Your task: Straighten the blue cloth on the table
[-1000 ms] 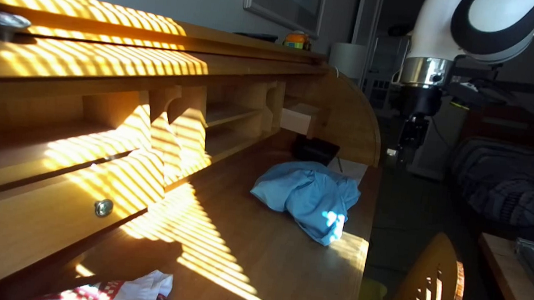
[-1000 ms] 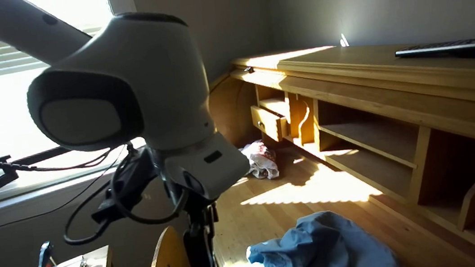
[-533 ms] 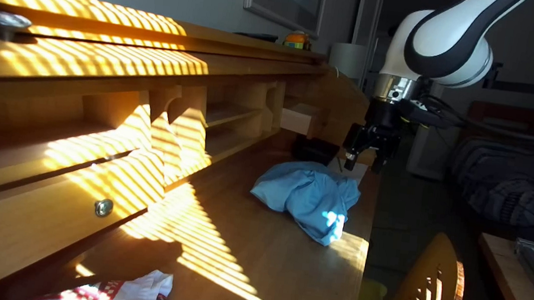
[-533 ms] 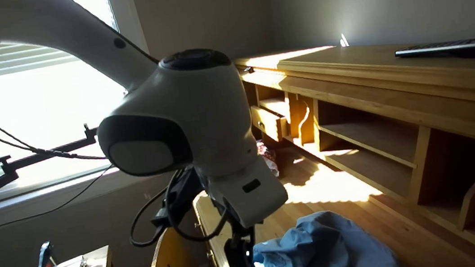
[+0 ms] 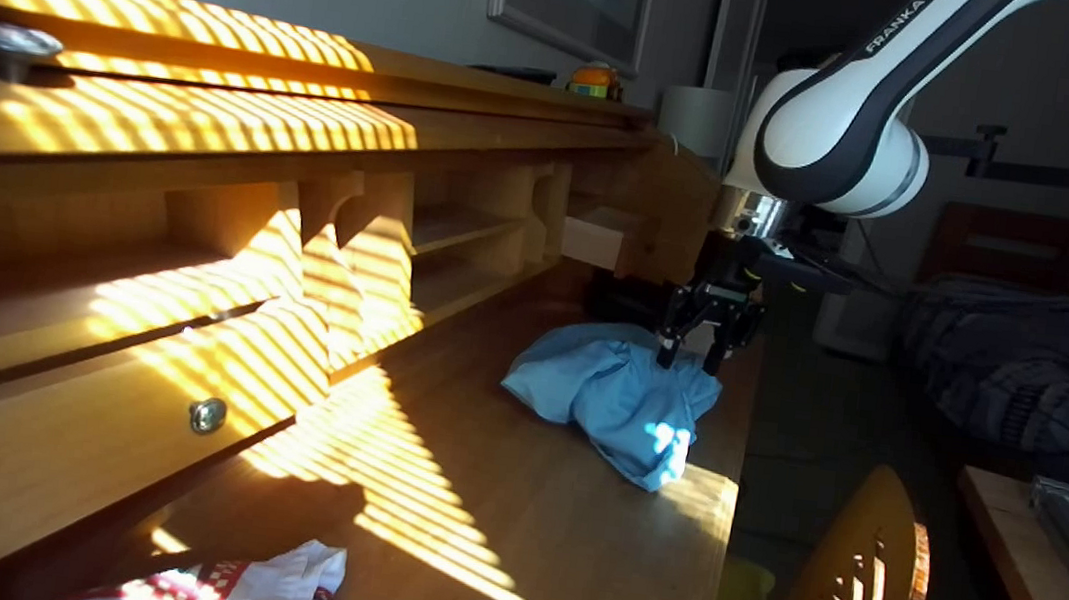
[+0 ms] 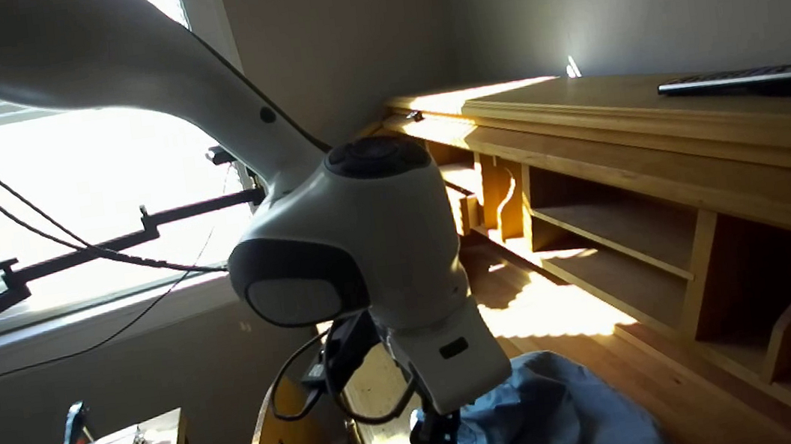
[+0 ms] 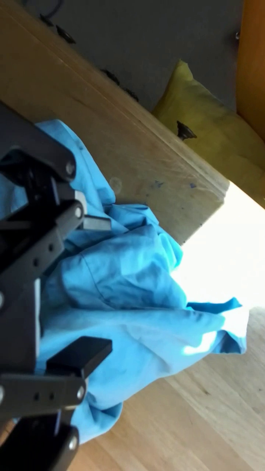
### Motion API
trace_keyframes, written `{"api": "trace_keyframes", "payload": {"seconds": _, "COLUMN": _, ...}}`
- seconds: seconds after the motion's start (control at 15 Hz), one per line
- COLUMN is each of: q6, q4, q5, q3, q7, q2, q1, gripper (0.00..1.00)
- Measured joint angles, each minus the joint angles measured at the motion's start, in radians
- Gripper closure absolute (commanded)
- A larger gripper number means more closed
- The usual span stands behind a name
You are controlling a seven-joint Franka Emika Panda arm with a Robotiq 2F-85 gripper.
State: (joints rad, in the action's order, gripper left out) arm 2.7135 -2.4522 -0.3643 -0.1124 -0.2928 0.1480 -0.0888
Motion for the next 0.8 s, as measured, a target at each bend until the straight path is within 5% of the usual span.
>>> {"api": "trace_keyframes", "payload": {"seconds": 0.4, "q6": 0.108, "q4": 0.03, "q5": -0.009, "q3": 0.028, "q7": -0.001, "q2": 0.082, "q1": -0.001, "gripper": 0.98}}
{"api": "trace_keyframes", "payload": {"seconds": 0.8, "q6": 0.142, "q4": 0.051, "q5": -0.01, "q3": 0.073, "q7": 0.025, "q2": 0.106, "q1": -0.002, "gripper": 1.0}}
